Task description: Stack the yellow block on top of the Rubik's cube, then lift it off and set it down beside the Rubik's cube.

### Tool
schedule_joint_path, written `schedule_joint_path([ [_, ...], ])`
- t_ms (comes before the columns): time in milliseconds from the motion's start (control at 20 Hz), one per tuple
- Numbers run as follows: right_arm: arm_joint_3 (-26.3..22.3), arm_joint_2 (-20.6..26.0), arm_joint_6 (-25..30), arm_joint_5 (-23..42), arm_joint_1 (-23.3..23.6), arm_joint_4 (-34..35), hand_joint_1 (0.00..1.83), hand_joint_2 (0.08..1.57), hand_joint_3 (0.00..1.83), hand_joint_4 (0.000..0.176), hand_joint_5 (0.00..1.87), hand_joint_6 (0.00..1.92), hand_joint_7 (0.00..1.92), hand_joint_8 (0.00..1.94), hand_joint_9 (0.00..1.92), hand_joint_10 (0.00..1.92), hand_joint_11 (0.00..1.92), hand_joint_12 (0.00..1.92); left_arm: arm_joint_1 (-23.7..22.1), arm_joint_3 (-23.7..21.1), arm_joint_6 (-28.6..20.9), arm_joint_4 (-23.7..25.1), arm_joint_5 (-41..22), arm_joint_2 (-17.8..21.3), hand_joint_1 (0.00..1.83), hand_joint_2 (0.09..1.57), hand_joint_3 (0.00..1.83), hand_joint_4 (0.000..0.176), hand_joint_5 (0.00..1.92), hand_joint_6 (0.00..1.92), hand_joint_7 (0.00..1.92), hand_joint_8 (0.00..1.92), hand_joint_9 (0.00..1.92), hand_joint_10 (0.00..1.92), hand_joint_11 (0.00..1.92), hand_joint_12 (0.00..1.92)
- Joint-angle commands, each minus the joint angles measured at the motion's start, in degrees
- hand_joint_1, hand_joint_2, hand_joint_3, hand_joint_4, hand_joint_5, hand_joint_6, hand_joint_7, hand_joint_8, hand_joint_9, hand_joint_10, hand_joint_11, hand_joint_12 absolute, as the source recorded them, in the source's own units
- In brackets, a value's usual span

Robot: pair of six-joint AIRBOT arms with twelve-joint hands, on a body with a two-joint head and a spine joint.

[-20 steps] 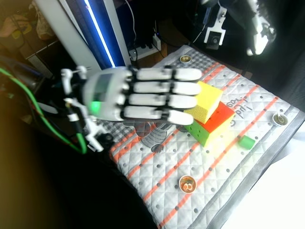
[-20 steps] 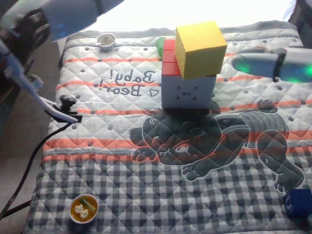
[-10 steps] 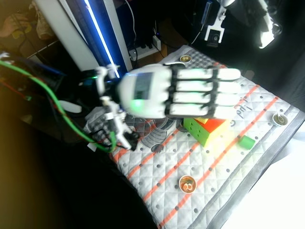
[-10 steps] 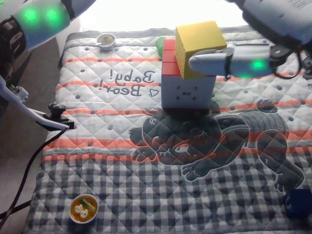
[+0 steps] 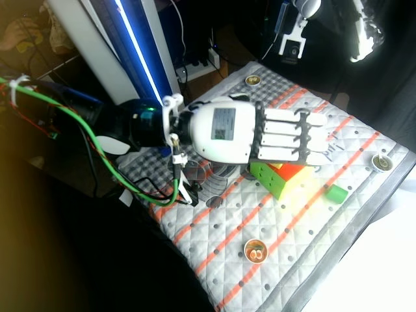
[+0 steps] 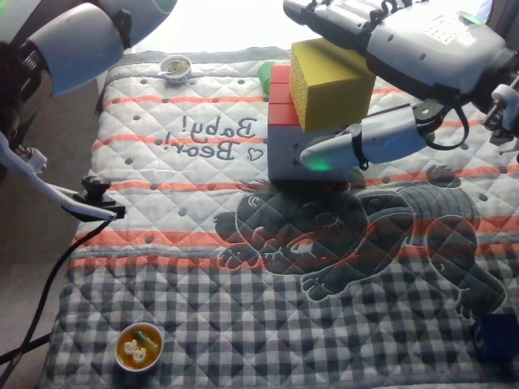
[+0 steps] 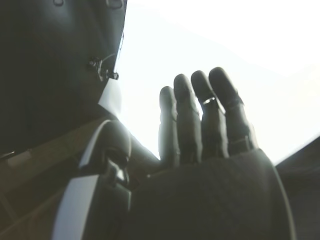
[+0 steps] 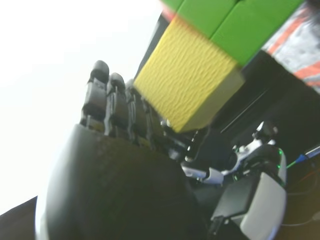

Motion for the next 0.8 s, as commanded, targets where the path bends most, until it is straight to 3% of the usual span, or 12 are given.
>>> schedule_joint_path([
  [0, 0.39, -0.28, 0.21, 5.96, 1.15, 0.19, 0.62, 0.9, 0.04, 0.0, 0.17, 0.01, 0.31, 0.05, 0.31, 0.09, 0.0, 1.34, -0.49, -0.18, -0.85, 1.58, 7.37, 0.28, 0.3, 1.41, 0.0, 0.0, 0.24, 0.57, 0.22, 0.84, 0.13, 1.12, 0.0, 1.66],
  [50, 0.54, -0.4, 0.21, 5.73, 1.23, 0.19, 0.7, 0.98, 0.02, 0.0, 0.28, 0.01, 0.4, 0.05, 0.33, 0.19, 0.0, 1.41, -0.42, -0.18, -0.93, 1.58, 7.42, 0.26, 0.31, 1.41, 0.0, 0.0, 0.22, 0.66, 0.23, 0.84, 0.15, 1.1, 0.0, 1.64],
  [100, 0.59, -0.48, 0.21, 5.68, 1.29, 0.19, 0.77, 1.04, 0.0, 0.0, 0.47, 0.03, 0.52, 0.06, 0.34, 0.47, 0.0, 1.53, -0.39, -0.18, -0.97, 1.58, 7.44, 0.23, 0.3, 1.4, 0.0, 0.0, 0.21, 0.7, 0.25, 0.8, 0.16, 1.06, 0.0, 1.63],
  [150, 0.64, -0.51, 0.21, 5.68, 1.38, 0.19, 1.04, 1.21, 0.0, 0.0, 0.73, 1.05, 0.88, 0.32, 0.52, 1.2, 0.29, 1.76, -0.37, -0.18, -1.02, 1.58, 7.48, 0.2, 0.38, 1.4, 0.0, 0.0, 0.22, 0.72, 0.3, 0.72, 0.2, 0.98, 0.0, 1.62],
  [200, 0.65, -0.51, 0.21, 5.69, 1.49, 0.18, 1.04, 1.21, 0.0, 0.0, 0.73, 1.05, 0.88, 0.32, 0.52, 1.2, 0.29, 1.76, -0.31, -0.18, -1.07, 1.56, 7.55, 0.16, 0.38, 1.4, 0.0, 0.0, 0.22, 0.72, 0.3, 0.72, 0.2, 0.98, 0.0, 1.62],
  [250, 0.72, -0.51, 0.21, 5.69, 1.65, 0.18, 1.17, 1.25, 0.01, 0.0, 0.67, 1.3, 0.8, 1.42, 0.69, 1.33, 0.53, 1.72, -0.17, -0.18, -1.12, 1.52, 7.62, 0.14, 0.37, 1.39, 0.0, 0.0, 0.21, 0.69, 0.33, 0.64, 0.21, 0.94, 0.0, 1.61],
  [300, 0.76, -0.51, 0.21, 5.69, 1.75, 0.18, 1.17, 1.25, 0.01, 0.0, 0.67, 1.3, 0.8, 1.42, 0.69, 1.33, 0.53, 1.72, -0.03, -0.19, -1.2, 1.42, 7.71, 0.14, 0.37, 1.39, 0.0, 0.0, 0.21, 0.69, 0.33, 0.64, 0.21, 0.94, 0.0, 1.61],
  [350, 0.81, -0.5, 0.21, 5.7, 1.94, 0.18, 1.14, 1.33, 0.0, 0.0, 0.51, 1.51, 0.73, 1.59, 0.62, 1.41, 0.52, 1.73, 0.28, -0.2, -1.56, 1.29, 7.97, 0.14, 0.38, 1.4, 0.0, 0.0, 0.23, 0.67, 0.34, 0.6, 0.21, 0.89, 0.0, 1.59],
  [500, 0.82, -0.49, 0.21, 5.73, 2.52, -0.08, 1.13, 1.33, 0.0, 0.0, 0.52, 1.53, 0.71, 1.61, 0.61, 1.42, 0.5, 1.76, 1.06, -0.2, -2.17, 0.79, 8.52, 0.15, 0.37, 1.43, 0.0, 0.0, 0.24, 0.65, 0.35, 0.51, 0.23, 0.81, 0.0, 1.55],
  [550, 0.75, -0.49, 0.21, 5.85, 2.84, -0.24, 1.1, 1.35, 0.0, 0.0, 0.56, 1.51, 0.63, 1.7, 0.55, 1.57, 0.43, 1.84, 1.26, -0.2, -2.26, 0.63, 8.62, 0.15, 0.32, 1.42, 0.0, 0.0, 0.24, 0.64, 0.37, 0.43, 0.24, 0.72, 0.0, 1.5],
  [750, -1.17, 1.2, 0.21, 9.51, 3.31, -0.41, 1.08, 1.36, 0.0, 0.0, 0.59, 1.55, 0.56, 1.7, 0.49, 1.56, 0.43, 1.83, 1.82, -0.27, -2.56, 0.27, 9.05, 0.19, 0.3, 1.45, 0.0, 0.0, 0.19, 0.68, 0.34, 0.46, 0.2, 0.78, 0.0, 1.55],
])
